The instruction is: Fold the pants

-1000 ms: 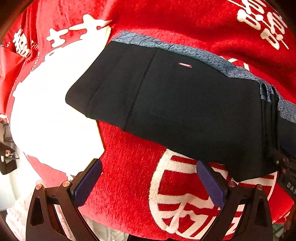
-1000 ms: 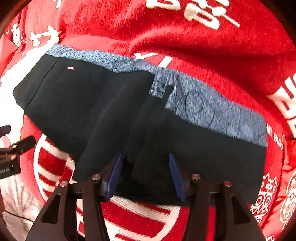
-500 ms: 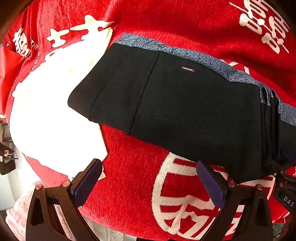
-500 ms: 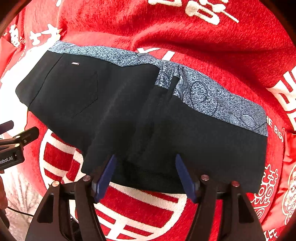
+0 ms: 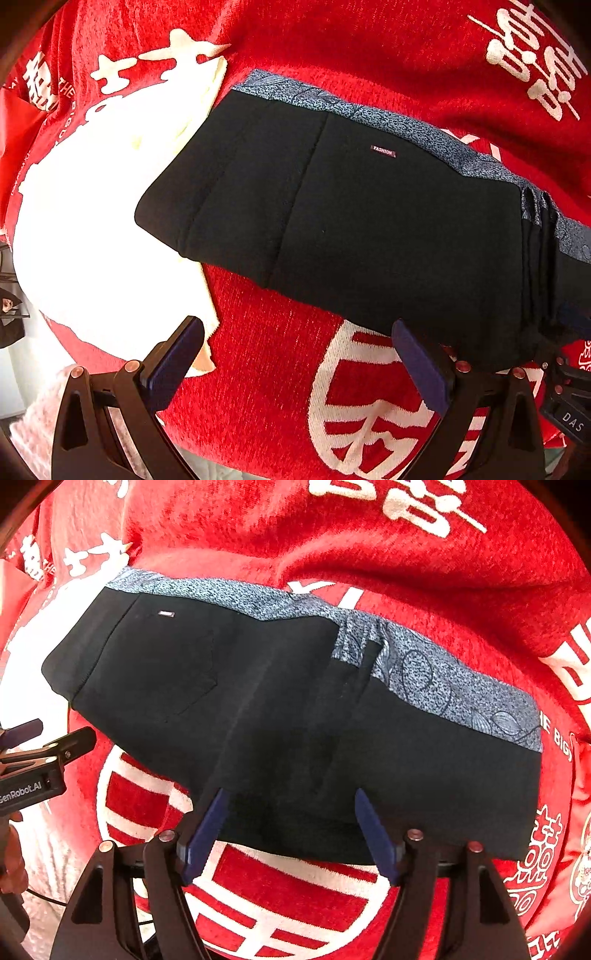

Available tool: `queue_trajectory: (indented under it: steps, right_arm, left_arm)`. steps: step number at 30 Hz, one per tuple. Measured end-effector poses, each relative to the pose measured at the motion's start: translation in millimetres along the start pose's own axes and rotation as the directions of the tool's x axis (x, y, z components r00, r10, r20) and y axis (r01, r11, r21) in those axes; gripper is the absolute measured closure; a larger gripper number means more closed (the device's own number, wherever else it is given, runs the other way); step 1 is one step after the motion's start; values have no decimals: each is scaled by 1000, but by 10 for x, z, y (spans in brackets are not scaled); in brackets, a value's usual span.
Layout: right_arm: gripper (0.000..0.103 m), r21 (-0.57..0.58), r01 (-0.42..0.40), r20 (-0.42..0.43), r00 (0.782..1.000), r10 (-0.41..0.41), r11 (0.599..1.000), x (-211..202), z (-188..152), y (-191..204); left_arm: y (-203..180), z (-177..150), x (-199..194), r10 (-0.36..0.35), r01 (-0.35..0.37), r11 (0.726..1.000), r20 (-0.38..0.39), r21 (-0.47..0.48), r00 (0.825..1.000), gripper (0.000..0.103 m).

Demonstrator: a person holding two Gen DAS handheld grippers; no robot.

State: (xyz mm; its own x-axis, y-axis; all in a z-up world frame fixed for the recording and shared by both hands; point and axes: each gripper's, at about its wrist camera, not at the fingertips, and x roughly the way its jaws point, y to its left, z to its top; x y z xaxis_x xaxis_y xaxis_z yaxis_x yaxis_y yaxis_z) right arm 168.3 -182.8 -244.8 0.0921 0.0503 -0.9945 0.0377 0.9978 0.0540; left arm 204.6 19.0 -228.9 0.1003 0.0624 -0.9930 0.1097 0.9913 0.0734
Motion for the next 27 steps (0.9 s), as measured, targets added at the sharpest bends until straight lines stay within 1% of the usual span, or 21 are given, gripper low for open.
queue_trajectory:
  steps: [4, 8, 10, 11, 12, 13, 14, 15, 16, 17, 19, 20, 21, 22, 23, 24, 25, 26, 27]
  right_arm:
    - [28, 0, 4, -5, 1000, -4, 1000, 11, 28, 5]
    - [28, 6, 6, 24, 1000, -6, 1000, -65, 31, 9]
    - [28, 8, 11, 59, 998, -12, 1000, -120, 22, -6]
    - [28, 14, 7, 68, 998, -8, 1000, -117, 24, -32]
    - [28, 20, -1, 67, 998, 0, 1000, -98, 28, -59]
    - [28, 32, -24, 59, 998, 22, 999, -40, 32, -105]
    - [28, 40, -47, 51, 998, 45, 998, 22, 32, -143]
    - [28, 45, -60, 39, 998, 59, 997, 89, 25, -172]
    - [28, 45, -60, 39, 998, 59, 997, 89, 25, -172]
    - [28, 18, -60, 52, 997, 59, 998, 143, -13, -176]
    - [23, -35, -50, 68, 996, 52, 998, 149, -58, -116]
    - [22, -62, -33, 76, 996, 37, 998, 158, -87, -80]
    - [22, -76, -24, 79, 996, 30, 997, 169, -98, -56]
    - [21, -95, -14, 84, 996, 22, 995, 176, -116, -30]
    - [21, -104, -9, 88, 996, 18, 995, 181, -127, -17]
    - [20, -104, -10, 91, 996, 19, 994, 183, -124, -18]
    - [20, -100, -14, 94, 995, 23, 995, 187, -127, -25]
    - [19, -97, -17, 96, 995, 26, 995, 191, -129, -31]
    - [19, -95, -19, 98, 995, 28, 995, 193, -131, -36]
  left_arm:
    - [13, 34, 19, 1, -1, 1000, -3, 1, 1000, 1]
    - [38, 70, 38, -12, 12, 1000, -3, -9, 1000, 1]
    - [70, 87, 34, -53, 53, 998, 6, -28, 999, 1]
    - [130, 103, 21, -126, 127, 990, 22, -54, 992, 1]
    - [180, 109, 17, -186, 188, 979, 35, -76, 982, 1]
    - [242, 121, 13, -251, 255, 961, 55, -103, 967, 1]
    - [346, 130, 19, -336, 347, 927, 93, -143, 937, 1]
    - [410, 136, 31, -376, 391, 906, 116, -164, 919, 1]
    - [509, 143, 71, -428, 449, 872, 142, -193, 892, 1]
    - [569, 136, 109, -466, 490, 847, 157, -207, 871, 1]
    - [664, 120, 174, -535, 566, 793, 187, -227, 824, 1]
    - [707, 101, 209, -588, 622, 749, 206, -228, 782, 1]
    - [720, 88, 225, -614, 650, 726, 214, -224, 760, 1]
    - [724, 68, 228, -648, 686, 696, 226, -213, 728, 1]
    - [714, 50, 230, -674, 711, 672, 229, -205, 703, 1]
    - [686, 31, 243, -693, 729, 654, 227, -202, 684, 1]
    - [657, 21, 271, -686, 721, 662, 220, -204, 693, 1]
    - [642, 16, 309, -659, 692, 689, 213, -216, 722, 1]
    - [650, -1, 353, -632, 666, 707, 213, -238, 746, 1]
